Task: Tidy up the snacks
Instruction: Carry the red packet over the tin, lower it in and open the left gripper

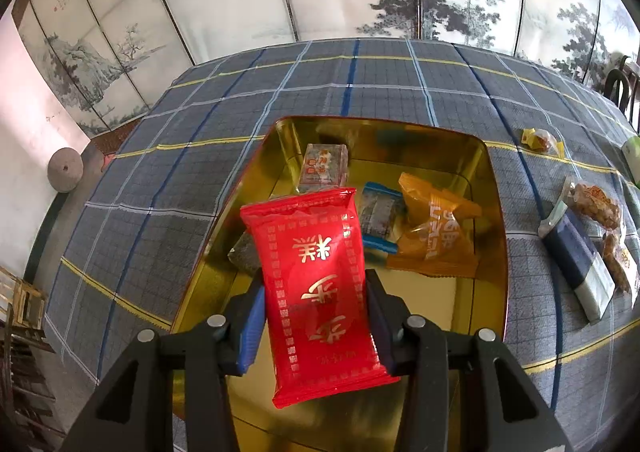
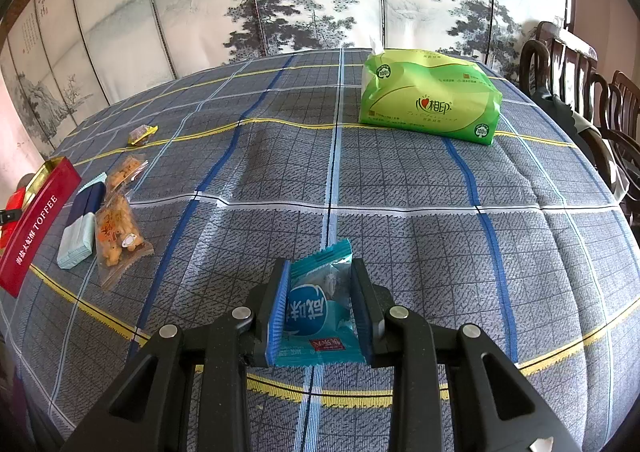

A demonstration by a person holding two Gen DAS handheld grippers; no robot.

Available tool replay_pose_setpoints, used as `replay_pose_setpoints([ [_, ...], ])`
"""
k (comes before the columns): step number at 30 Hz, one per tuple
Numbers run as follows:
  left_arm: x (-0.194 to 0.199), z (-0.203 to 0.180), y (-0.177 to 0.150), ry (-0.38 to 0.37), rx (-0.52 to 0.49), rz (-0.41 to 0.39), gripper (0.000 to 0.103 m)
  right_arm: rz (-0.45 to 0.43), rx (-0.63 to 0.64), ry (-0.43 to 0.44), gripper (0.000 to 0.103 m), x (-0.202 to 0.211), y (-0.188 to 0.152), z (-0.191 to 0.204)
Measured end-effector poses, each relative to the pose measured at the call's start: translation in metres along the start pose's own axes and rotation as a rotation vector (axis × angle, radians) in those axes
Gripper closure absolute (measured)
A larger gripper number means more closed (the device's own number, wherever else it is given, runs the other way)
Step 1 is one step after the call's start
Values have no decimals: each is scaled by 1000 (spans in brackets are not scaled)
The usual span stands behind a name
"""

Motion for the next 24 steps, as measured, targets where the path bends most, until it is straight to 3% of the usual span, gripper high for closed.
replay_pose_setpoints([
  [12,-7,3,3,18,11,10,56,0,2,-2,75,0,0,2],
  [24,18,8,7,86,1,-53,56,16,3,-9,75,-1,1,1],
])
Point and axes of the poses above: each gripper's, at about its wrist camera, not at the fingertips, and x roughly against the way its jaws point, z to its left, y to its top, the point moved 6 cm from there along -x, roughly the way its jaws point, and after that the axes turned 15 degrees about -x, right-handed, at the moved point
